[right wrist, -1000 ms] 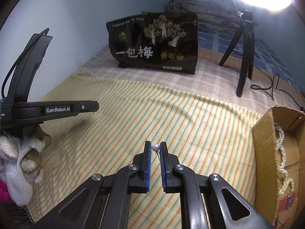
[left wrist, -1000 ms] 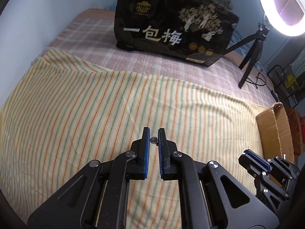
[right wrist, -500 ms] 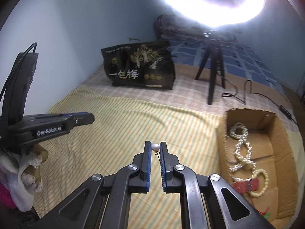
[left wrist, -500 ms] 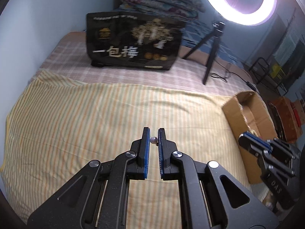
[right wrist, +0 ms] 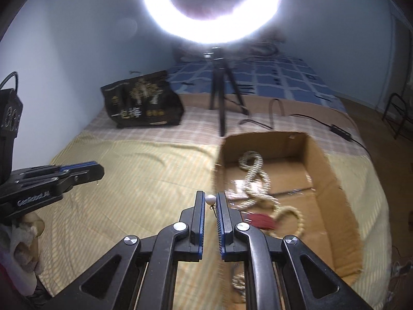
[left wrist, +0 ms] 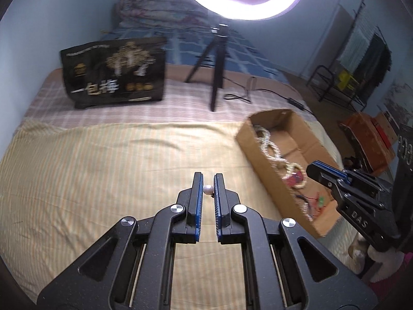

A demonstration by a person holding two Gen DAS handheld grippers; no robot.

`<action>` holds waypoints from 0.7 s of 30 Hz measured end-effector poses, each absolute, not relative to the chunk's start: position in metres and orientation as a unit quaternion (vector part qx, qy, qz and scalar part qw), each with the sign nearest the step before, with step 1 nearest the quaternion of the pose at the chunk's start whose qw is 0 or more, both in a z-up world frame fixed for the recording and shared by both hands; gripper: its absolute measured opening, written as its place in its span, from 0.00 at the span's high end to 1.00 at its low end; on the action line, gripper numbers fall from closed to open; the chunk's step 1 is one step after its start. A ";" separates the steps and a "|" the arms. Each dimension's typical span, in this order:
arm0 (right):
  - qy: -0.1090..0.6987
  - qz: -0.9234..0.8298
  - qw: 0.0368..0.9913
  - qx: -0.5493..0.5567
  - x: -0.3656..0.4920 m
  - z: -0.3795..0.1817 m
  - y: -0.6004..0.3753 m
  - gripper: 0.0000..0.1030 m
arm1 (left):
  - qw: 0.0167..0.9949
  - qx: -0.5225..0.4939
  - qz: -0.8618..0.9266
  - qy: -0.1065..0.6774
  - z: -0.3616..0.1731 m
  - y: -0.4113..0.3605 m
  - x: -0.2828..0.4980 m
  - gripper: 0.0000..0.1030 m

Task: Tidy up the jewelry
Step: 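Carry the earring with the left tool into the box while the right tool carries the other earring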

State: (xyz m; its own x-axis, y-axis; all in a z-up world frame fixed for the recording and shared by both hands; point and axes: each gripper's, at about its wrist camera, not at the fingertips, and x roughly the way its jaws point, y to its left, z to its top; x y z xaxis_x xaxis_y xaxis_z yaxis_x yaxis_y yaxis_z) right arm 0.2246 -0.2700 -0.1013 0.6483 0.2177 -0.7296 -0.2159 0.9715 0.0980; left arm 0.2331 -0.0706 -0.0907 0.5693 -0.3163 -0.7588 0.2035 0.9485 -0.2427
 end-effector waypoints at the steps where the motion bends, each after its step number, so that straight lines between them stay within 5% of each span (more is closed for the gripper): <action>1: 0.401 0.113 0.909 0.005 0.223 -0.101 -0.279 0.94 | 0.883 -0.063 -0.152 0.440 -0.090 -0.077 0.231 0.94; 21: 0.393 0.058 0.915 0.071 0.220 -0.094 -0.362 0.94 | 0.878 -0.006 -0.226 0.422 -0.088 -0.183 0.207 0.94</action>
State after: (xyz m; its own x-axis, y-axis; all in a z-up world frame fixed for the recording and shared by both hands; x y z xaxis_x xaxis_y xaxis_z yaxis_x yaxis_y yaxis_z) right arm 0.2198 -0.3622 -0.0943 0.6852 0.1609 -0.7103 -0.0499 0.9834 0.1745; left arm 0.2074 -0.1826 -0.0876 0.5405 -0.4027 -0.7387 0.3923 0.8974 -0.2022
